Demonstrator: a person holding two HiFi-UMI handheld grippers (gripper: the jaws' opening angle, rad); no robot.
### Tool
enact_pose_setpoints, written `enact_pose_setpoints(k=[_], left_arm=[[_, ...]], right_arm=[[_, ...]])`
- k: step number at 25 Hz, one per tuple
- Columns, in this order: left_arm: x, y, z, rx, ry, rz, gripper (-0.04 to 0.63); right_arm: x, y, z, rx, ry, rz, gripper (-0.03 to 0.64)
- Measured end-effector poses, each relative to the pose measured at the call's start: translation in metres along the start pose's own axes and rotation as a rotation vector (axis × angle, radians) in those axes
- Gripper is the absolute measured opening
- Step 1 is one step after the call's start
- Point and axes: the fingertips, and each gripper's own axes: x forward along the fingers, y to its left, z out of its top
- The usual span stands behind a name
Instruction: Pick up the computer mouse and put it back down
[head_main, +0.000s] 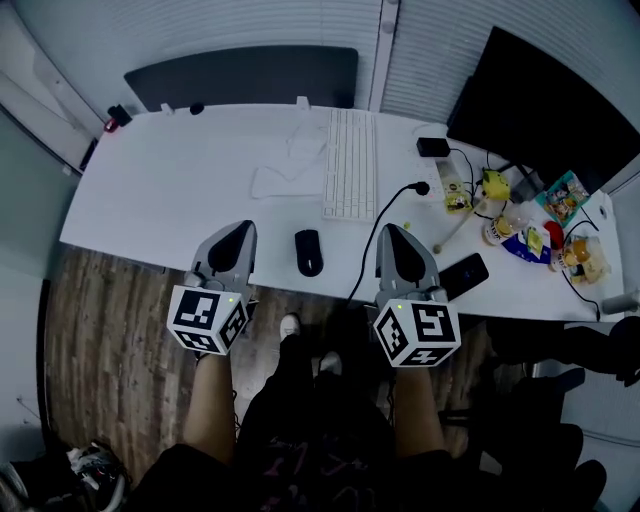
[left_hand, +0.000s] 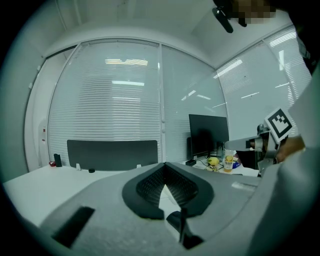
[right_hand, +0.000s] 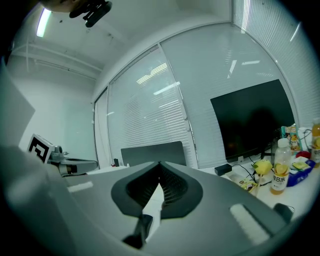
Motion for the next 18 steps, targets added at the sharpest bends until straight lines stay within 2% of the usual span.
enact_pose_setpoints(k=[18], left_arm=[[0.031, 0.047, -0.041, -0.059, 0.060, -0.012, 0.002]], right_arm=[[0.068, 0.030, -0.044, -0.009, 0.110, 0.007, 0.005]])
